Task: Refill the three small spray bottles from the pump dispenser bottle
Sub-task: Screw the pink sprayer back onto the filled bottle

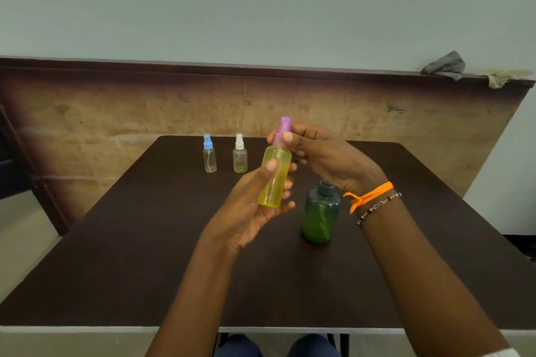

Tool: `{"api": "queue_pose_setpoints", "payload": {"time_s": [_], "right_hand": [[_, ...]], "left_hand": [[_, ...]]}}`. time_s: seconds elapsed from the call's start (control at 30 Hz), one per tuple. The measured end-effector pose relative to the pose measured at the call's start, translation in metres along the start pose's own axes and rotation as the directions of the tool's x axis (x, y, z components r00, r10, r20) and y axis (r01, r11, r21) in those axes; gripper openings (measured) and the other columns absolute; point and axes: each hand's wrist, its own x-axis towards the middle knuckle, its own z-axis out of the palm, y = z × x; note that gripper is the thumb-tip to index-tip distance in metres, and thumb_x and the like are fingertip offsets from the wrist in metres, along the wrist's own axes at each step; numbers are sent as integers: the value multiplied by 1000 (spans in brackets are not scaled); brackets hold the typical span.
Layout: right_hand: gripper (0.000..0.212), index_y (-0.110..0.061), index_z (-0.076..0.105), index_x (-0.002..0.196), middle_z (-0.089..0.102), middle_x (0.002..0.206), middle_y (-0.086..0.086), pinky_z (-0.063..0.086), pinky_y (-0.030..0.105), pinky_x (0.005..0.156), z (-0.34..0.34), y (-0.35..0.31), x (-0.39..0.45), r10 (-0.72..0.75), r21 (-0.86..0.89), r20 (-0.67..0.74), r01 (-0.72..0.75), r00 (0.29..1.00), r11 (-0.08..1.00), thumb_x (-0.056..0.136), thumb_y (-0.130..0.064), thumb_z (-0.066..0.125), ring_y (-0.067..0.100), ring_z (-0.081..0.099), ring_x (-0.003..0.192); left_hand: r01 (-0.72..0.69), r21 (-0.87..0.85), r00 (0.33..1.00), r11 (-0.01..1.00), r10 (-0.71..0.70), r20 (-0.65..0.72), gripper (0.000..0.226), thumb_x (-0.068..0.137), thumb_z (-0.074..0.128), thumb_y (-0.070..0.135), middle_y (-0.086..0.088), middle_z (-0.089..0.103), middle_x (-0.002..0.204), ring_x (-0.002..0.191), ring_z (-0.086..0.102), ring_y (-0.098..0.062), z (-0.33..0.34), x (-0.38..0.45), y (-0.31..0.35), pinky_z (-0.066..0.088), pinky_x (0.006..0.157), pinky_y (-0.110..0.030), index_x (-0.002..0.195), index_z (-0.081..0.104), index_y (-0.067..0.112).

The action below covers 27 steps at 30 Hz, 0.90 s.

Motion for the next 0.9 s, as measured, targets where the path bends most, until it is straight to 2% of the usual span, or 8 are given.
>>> {"api": "queue_pose_setpoints", "payload": {"time_s": [0.17,0.33,0.4,0.47,0.53,0.63,0.8,0.9], "right_hand": [[21,7,65,99,62,67,-3,40,9,59,15,5,-3,31,3,-220,-31,975,1000,93,-10,54,-2,54,57],[13,-14,71,76,65,72,12,43,28,71,29,17,0,-21,-202,-477,-87,879,975,85,-22,69,9,55,71],[10,-14,71,79,65,77,17,45,32,69,30,11,-2,-62,-247,-412,-46,909,968,86,-21,69,11,56,72],[12,-5,69,89,66,78,8,46,27,72,23,0,-6,-35,-165,-244,-6,969,986,89,-16,64,10,59,76],[14,-10,70,96,68,82,-4,43,25,78,13,-5,-9,3,-64,-72,-8,997,998,91,-20,61,11,58,81],[17,-25,74,91,67,86,-8,29,39,78,9,-4,-9,-10,-41,72,13,997,999,85,-32,60,25,43,89],[14,-5,62,96,64,62,-15,38,7,59,17,-2,-8,-29,-79,-82,22,996,997,96,-8,49,-5,54,58],[17,3,65,93,62,68,-3,40,9,61,23,5,-5,-46,-136,-186,21,981,991,94,-10,55,-3,53,61]], "left_hand": [[-74,367,975,927,144,-167,6,87,60,17,3,52,67,57,50,-2,5,5,-7,45,53,-16,85,57,13],[-69,722,852,689,417,-316,26,76,72,24,1,62,74,68,58,-15,6,13,-19,49,64,-36,94,59,11],[-91,667,847,740,410,-339,18,77,73,16,-1,63,73,66,58,-16,9,10,-18,48,59,-31,90,61,13],[-98,455,935,885,238,-262,14,78,72,9,1,53,61,52,48,-11,7,5,-11,40,45,-21,79,59,13],[-28,244,998,969,39,-40,17,74,71,7,3,45,54,44,41,-6,1,-2,-4,32,38,-15,69,57,16],[57,94,973,994,-76,217,14,68,67,14,4,40,47,36,35,-3,-6,-6,2,29,35,-12,63,54,16],[31,228,999,973,-34,8,16,78,62,2,4,41,45,36,37,-5,-4,1,0,29,36,-15,69,55,13],[10,365,990,931,43,-138,18,84,59,-4,5,45,45,38,40,-6,-2,6,-3,31,37,-17,75,54,11]]}}
